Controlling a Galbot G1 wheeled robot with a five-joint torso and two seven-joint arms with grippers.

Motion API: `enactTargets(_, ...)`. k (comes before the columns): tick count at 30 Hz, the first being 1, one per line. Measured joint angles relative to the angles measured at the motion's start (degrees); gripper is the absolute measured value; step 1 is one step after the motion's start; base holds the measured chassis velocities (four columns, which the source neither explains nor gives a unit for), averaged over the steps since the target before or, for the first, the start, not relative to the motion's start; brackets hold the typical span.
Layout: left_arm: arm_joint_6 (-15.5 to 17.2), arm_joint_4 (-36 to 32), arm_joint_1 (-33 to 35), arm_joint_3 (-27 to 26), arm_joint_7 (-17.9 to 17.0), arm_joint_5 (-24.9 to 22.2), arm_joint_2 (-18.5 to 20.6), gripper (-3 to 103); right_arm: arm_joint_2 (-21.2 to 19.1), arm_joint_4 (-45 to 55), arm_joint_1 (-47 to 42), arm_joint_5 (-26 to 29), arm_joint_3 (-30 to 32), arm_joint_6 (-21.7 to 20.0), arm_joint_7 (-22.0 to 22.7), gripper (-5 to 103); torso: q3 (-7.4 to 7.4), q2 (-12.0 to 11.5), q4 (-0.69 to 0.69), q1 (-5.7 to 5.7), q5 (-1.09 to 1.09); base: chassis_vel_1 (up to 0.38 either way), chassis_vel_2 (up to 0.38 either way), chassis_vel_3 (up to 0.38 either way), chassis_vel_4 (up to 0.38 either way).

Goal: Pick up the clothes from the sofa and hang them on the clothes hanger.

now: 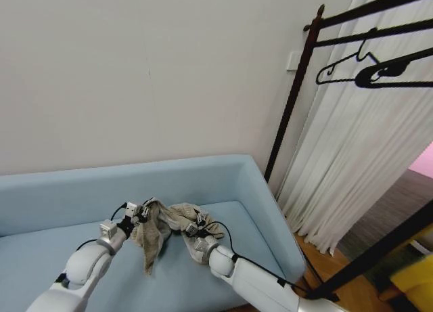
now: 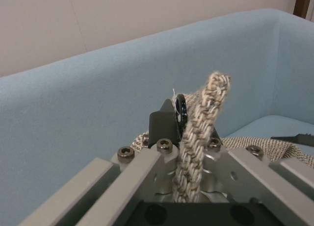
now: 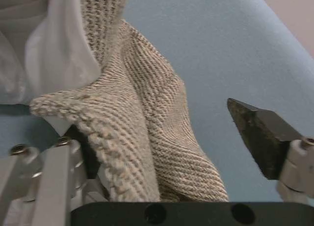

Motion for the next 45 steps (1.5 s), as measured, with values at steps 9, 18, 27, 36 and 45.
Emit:
enactTargets(9, 0.05, -0.17, 0.01, 0.01, 0.04, -0.22, -0.10, 2, 0.50, -2.65, 0.96, 1.66, -1.52, 0.71, -0.72, 38, 0.00, 0.00, 0.00, 0.00, 0.00, 0.000, 0.000, 0.000, 0.000)
enactTargets(18, 0.07, -0.23, -0.02, -0.06, 0.01, -0.36, 0.21, 2, -0.43, 0.16, 1.17, 9.55, -2.46, -1.23, 1.24, 6, 0.00, 0.00, 0.00, 0.00, 0.00, 0.000, 0.000, 0.000, 0.000)
enactTargets(27, 0.10, -0.22, 0.07, -0.42, -0.01, -0.81, 1.59, 2, -1.61, 4.53, 1.53, 17.98, -0.96, -3.11, 4.83, 0, 0.00, 0.00, 0.00, 0.00, 0.00, 0.000, 0.000, 0.000, 0.000)
enactTargets(36, -0.14, -0.52, 0.31, -2.03, -1.19, -2.33, 3.33, 2, -4.14, 12.92, 2.88, 28.19, 7.11, -6.58, 7.79, 0, 0.00, 0.00, 0.00, 0.00, 0.00, 0.000, 0.000, 0.000, 0.000)
enactTargets(45, -0.15, -1.81, -1.22, -3.31, -2.68, -5.75, 6.44, 2, -8.07, 19.48, 5.50, 37.92, 18.08, -10.73, 8.06, 0, 0.00, 0.00, 0.00, 0.00, 0.00, 0.000, 0.000, 0.000, 0.000)
